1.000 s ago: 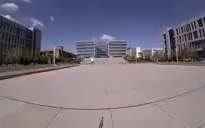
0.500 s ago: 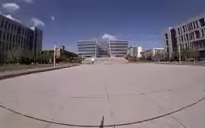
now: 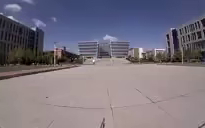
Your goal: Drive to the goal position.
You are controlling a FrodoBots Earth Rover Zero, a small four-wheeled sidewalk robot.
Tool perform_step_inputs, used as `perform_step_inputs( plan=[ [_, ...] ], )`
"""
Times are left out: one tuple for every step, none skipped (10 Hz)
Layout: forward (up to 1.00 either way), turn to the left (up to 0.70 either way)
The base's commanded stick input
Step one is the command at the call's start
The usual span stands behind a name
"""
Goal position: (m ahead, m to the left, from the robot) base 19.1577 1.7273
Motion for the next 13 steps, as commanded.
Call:
perform_step_inputs(
  plan=[
    [0.7, -0.01],
    [0.7, -0.02],
    [0.7, -0.04],
    [0.7, -0.08],
    [0.7, -0.24],
    [0.7, -0.27],
    [0.7, -0.28],
    [0.7, -0.26],
    [0.7, -0.22],
    [0.7, -0.13],
    [0.7, -0.02],
    [0.7, 0.0],
    [0.7, 0.0]
  ],
)
